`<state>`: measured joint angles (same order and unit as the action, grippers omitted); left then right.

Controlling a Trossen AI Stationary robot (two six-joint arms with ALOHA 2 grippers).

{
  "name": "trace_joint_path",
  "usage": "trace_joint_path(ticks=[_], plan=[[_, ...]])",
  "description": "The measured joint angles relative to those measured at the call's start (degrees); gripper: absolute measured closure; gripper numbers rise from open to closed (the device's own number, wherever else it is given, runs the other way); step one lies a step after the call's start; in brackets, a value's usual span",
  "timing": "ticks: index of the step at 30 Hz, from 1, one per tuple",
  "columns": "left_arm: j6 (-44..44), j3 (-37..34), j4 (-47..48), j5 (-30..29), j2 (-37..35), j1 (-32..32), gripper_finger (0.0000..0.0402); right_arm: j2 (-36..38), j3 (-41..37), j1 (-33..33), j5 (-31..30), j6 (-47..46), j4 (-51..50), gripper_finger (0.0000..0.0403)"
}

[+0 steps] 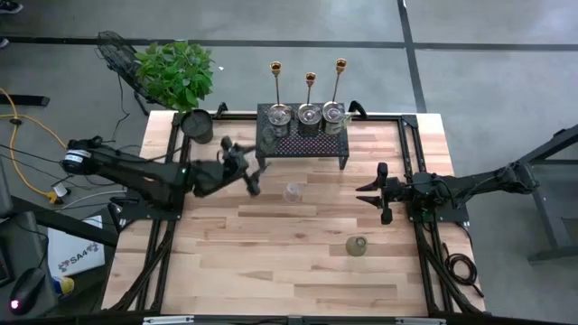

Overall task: Pick & Place candle stick holders
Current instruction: Put the transparent glass candle holder on the shelf

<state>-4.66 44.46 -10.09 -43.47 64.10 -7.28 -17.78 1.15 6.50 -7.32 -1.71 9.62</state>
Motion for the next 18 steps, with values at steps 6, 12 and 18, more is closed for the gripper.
trace_joint_path(ticks=[6,12,18], plan=[[7.49,-8.23,-3.08,1.48,1.08,-7.36,0.0126,0.00,0.00,0.00,0.01,0.00,0.00,0.0304],[7.44,-16.14,-14.91,5.54,7.41,-10.02,0.0126,0.00,0.00,0.00,0.00,-0.01,0.01,0.0304],[6.91,-17.26,-25.59,10.11,18.41,-7.15,0.0126,0.00,0.00,-0.02,0.00,-0.01,-0.08,0.0304]])
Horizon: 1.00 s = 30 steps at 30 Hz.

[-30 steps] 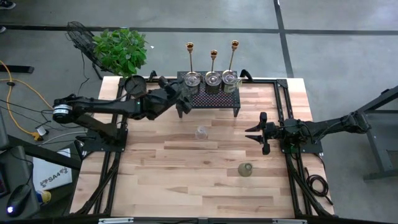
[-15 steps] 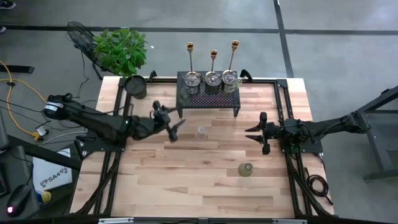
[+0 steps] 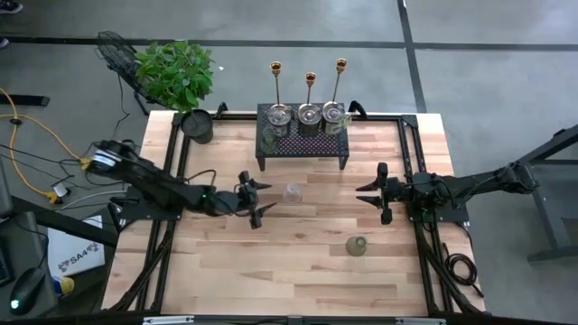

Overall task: Pick & Place candle stick holders
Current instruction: Put the transparent glass candle holder on the shelf

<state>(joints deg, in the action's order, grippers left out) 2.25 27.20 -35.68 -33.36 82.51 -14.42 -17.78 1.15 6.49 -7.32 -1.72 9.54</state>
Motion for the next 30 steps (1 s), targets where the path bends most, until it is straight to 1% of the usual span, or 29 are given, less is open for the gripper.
trace_joint_path(ticks=[6,8,12,14,19,22,30], plan=[[-0.71,0.25,-17.42,4.10,12.66,4.51,0.0126,0.00,0.00,0.02,0.01,0.02,-0.03,0.0304],[-0.54,1.36,-20.64,4.39,16.55,5.47,0.0123,0.00,0.00,0.01,0.01,0.00,-0.07,0.0304],[2.91,3.22,-21.64,4.14,21.83,5.95,0.0101,0.00,0.01,0.02,0.01,0.02,-0.02,0.0304],[4.32,3.60,-21.67,2.92,23.29,5.80,0.0085,0.00,0.00,0.02,0.01,0.00,0.02,0.0304],[5.10,5.40,-24.43,2.53,26.04,5.85,0.0056,0.00,0.00,0.01,0.01,0.01,0.02,0.0304],[5.25,7.04,-24.54,1.99,26.96,6.66,0.0053,0.00,0.00,0.00,0.01,0.02,0.07,0.0304],[5.77,12.52,-24.25,3.28,31.75,8.91,0.0052,0.00,0.00,0.00,0.00,0.02,0.07,0.0304]])
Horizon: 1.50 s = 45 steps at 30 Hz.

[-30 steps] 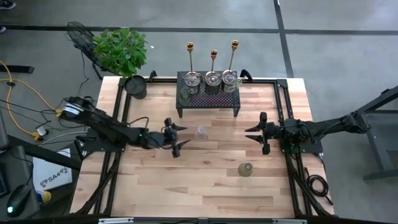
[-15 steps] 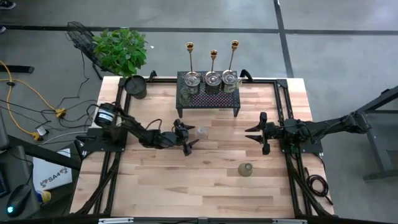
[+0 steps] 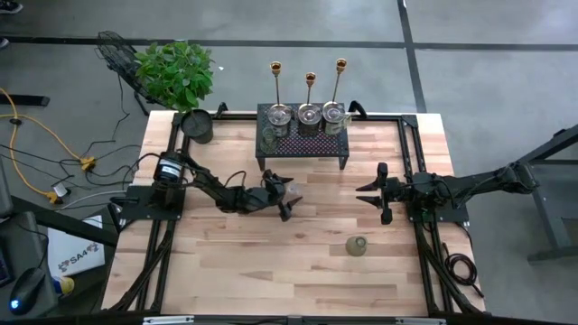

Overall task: Pick & Place candle stick holders
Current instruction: Put the transparent glass candle holder on the shelf

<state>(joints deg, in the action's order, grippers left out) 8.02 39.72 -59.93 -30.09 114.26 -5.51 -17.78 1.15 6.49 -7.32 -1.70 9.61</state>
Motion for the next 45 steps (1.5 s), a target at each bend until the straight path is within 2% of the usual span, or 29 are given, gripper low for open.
trace_joint_path(ticks=[5,9,29,40,45], plan=[[0.01,1.50,0.06,-0.52,1.18,-0.12,0.0053,0.00,0.00,-0.01,0.01,-0.01,0.00,0.0304],[1.67,1.53,1.09,-0.65,1.18,-0.14,0.0071,0.00,0.00,-0.01,0.01,-0.01,0.00,0.0304],[2.61,1.60,0.88,-1.42,1.07,-1.03,0.0281,0.00,0.00,0.01,0.01,0.00,0.00,0.0304],[2.14,4.15,-0.10,-2.83,1.16,-1.01,0.0280,0.00,0.00,0.01,0.01,-0.02,0.00,0.0304],[-1.82,6.82,0.45,-3.77,-0.48,-1.73,0.0280,0.00,0.00,-0.01,0.01,-0.02,0.00,0.0304]])
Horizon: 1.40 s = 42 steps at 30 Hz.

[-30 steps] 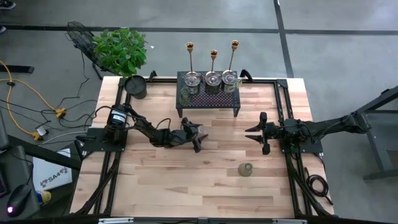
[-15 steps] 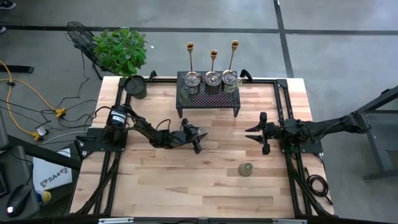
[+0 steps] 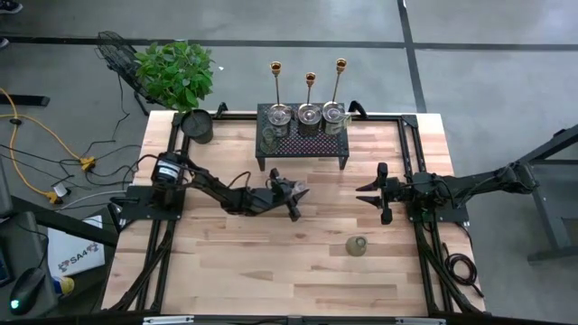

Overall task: Pick & Place candle stick holders
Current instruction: Put the transparent glass candle holder on the shelf

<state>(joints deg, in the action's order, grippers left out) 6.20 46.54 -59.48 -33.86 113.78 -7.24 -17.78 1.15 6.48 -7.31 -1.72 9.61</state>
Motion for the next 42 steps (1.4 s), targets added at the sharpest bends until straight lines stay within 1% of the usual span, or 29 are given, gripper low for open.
trace_joint_path(ticks=[4,9,12,17,19,21,24,29,31,34,42], plan=[[-3.20,1.22,1.73,-2.32,-3.60,-0.84,0.0280,-0.02,0.00,0.02,0.00,0.01,-0.07,0.0304],[-3.33,4.13,10.85,-6.34,-9.23,-0.66,0.0280,-0.02,0.00,0.01,0.00,0.02,-0.04,0.0304],[-3.22,7.97,17.48,-9.83,-11.08,-0.63,0.0280,-0.02,0.00,0.01,0.00,0.01,-0.06,0.0304],[-3.13,16.90,31.65,-20.06,-11.43,-0.12,0.0280,-0.01,0.00,0.02,0.00,0.00,-0.11,0.0304],[-1.63,20.33,36.65,-21.86,-11.43,0.72,0.0280,-0.02,0.00,0.02,0.00,0.01,-0.12,0.0304],[0.57,22.70,40.34,-22.19,-11.45,2.09,0.0280,-0.01,0.00,0.00,0.00,0.00,-0.12,0.0304],[2.60,24.37,42.14,-22.13,-11.44,4.30,0.0280,-0.02,0.00,0.01,0.00,0.00,-0.11,0.0304],[9.30,24.22,43.11,-18.54,-11.45,8.04,0.0280,-0.02,0.01,0.01,0.00,0.01,-0.13,0.0304],[11.42,24.20,44.03,-18.44,-10.95,9.12,0.0280,-0.02,0.00,0.01,0.00,0.01,-0.13,0.0304],[12.32,24.05,45.57,-19.04,-10.69,10.16,0.0279,-0.02,0.00,0.00,0.00,0.00,-0.13,0.0304],[12.47,24.07,44.99,-19.57,-10.58,10.67,0.0279,-0.02,0.01,0.02,0.00,0.02,-0.14,0.0304]])
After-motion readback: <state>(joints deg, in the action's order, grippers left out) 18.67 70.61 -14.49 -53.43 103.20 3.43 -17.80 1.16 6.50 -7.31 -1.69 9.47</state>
